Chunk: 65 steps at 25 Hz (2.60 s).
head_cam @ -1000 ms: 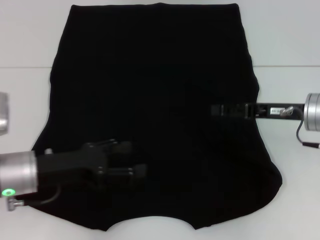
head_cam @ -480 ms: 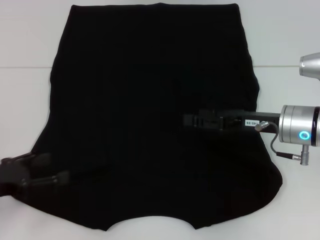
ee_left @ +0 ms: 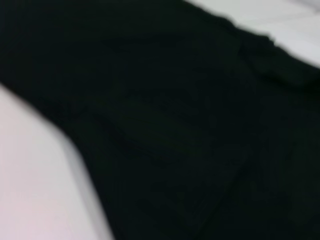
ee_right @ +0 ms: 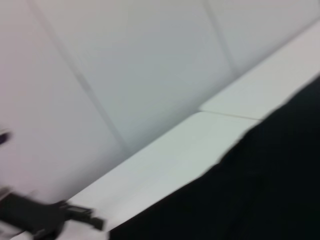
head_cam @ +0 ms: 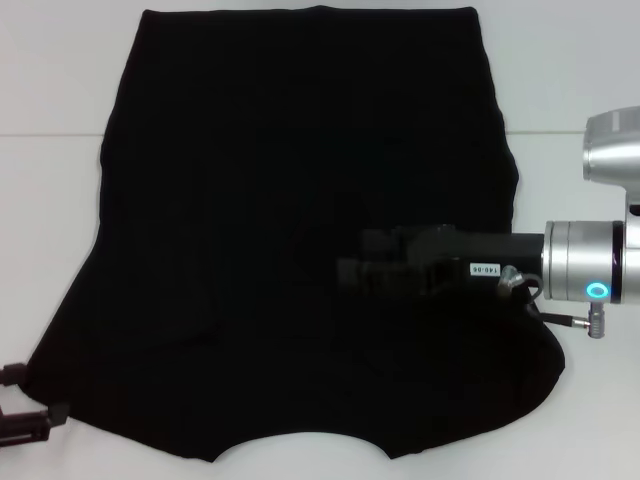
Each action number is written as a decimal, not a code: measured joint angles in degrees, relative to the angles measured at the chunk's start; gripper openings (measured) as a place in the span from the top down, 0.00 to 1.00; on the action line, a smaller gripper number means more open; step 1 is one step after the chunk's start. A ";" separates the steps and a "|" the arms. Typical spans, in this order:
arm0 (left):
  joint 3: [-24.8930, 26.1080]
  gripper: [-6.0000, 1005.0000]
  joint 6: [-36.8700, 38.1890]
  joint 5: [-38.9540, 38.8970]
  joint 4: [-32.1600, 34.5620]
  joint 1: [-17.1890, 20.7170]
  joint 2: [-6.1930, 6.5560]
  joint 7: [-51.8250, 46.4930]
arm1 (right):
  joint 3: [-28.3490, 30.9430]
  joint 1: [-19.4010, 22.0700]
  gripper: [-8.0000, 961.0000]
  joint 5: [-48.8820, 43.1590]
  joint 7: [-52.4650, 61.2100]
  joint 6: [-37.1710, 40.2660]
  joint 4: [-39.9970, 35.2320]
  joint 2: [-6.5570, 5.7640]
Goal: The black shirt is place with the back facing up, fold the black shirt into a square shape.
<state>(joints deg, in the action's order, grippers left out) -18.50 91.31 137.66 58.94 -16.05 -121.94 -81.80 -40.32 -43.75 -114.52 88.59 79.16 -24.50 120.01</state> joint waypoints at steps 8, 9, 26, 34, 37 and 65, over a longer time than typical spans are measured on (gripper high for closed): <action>-0.51 0.11 -4.59 1.84 0.00 -0.28 -1.13 0.62 | -0.37 -0.02 0.16 0.01 -1.55 3.61 -0.43 -0.13; -0.50 0.11 -4.68 1.81 -0.04 -0.30 -1.17 0.72 | -0.36 -0.02 0.16 0.01 -1.55 3.62 -0.43 -0.13; -0.39 0.11 -5.98 1.81 -0.32 -0.58 -1.30 0.34 | -0.39 0.31 0.16 0.94 -1.58 3.74 -0.34 -0.12; -0.79 0.11 -4.50 1.87 -0.69 -1.23 -1.32 0.25 | -0.44 0.53 0.16 1.17 -1.58 4.22 -0.46 -0.13; -1.18 0.11 -4.14 1.89 -1.15 -1.65 -1.34 0.24 | -0.34 0.58 0.16 1.19 -1.58 4.32 -0.46 -0.13; 2.54 0.11 0.71 1.96 5.01 -1.97 -0.40 -17.27 | 0.15 0.69 0.16 1.39 -2.19 4.57 -0.46 -0.13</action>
<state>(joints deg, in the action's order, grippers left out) -15.96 92.01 139.62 63.95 -18.03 -122.33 -99.07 -40.16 -43.07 -113.13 86.40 83.73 -24.96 119.88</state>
